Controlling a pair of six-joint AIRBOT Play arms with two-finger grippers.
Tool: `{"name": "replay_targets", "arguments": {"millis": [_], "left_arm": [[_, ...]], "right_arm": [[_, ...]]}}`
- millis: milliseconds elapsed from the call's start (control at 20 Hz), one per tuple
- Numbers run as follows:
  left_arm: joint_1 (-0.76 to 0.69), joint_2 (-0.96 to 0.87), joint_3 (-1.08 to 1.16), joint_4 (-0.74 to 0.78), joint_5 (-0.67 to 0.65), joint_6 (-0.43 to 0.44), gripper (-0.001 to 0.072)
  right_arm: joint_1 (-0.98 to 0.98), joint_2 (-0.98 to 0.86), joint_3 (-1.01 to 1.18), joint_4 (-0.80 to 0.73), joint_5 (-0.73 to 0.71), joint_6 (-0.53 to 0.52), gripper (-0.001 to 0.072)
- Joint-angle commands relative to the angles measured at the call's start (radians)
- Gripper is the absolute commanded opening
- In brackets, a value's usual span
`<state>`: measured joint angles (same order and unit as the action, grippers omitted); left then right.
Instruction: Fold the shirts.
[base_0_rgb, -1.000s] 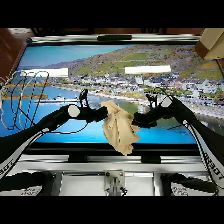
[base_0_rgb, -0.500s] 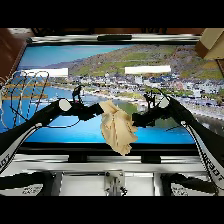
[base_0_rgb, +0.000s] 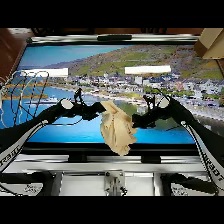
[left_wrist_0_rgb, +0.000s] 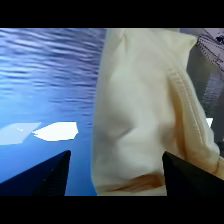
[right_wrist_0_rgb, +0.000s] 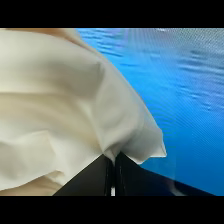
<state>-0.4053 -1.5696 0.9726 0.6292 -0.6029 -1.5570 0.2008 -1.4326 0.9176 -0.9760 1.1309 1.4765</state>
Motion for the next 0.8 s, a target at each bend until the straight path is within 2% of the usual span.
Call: {"name": "replay_targets", "arguments": {"millis": [0, 50, 100, 250, 300, 400, 500, 650, 750], "left_arm": [[-0.039, -0.022, -0.001, -0.092, 0.086, 0.038, 0.0664], [-0.045, -0.022, -0.001, -0.109, 0.1, 0.038, 0.0488], [-0.049, -0.022, -0.001, -0.121, 0.106, 0.039, 0.0363], [-0.05, -0.02, -0.001, -0.122, 0.105, 0.058, 0.0084], [-0.05, -0.016, 0.001, -0.122, 0.103, 0.08, 0.0033], [-0.049, 0.004, 0.021, -0.121, 0.098, 0.139, 0.0031], [-0.039, 0.055, 0.061, -0.121, 0.102, 0.241, 0.003], [0.017, 0.209, 0.153, -0.121, 0.101, 0.389, 0.0029], [0.053, 0.356, 0.24, -0.121, 0.102, 0.405, 0.0029]], "right_arm": [[0.001, 0.001, 0.0, 0.002, 0.049, 0.0, 0.0066], [0.001, 0.001, 0.0, 0.002, 0.063, 0.0, 0.0066], [0.001, 0.001, 0.0, 0.002, 0.072, 0.0, 0.0066], [0.001, 0.001, 0.0, 0.002, 0.074, 0.0, 0.0066], [0.001, 0.002, 0.0, 0.002, 0.075, -0.002, 0.0066], [0.001, 0.019, 0.008, 0.001, 0.082, -0.041, 0.0066], [-0.001, 0.06, 0.056, -0.021, 0.116, -0.116, 0.0067], [0.0, 0.159, 0.239, -0.136, 0.195, -0.177, 0.0066], [0.0, 0.25, 0.4, -0.155, 0.205, -0.216, 0.0066]]}}
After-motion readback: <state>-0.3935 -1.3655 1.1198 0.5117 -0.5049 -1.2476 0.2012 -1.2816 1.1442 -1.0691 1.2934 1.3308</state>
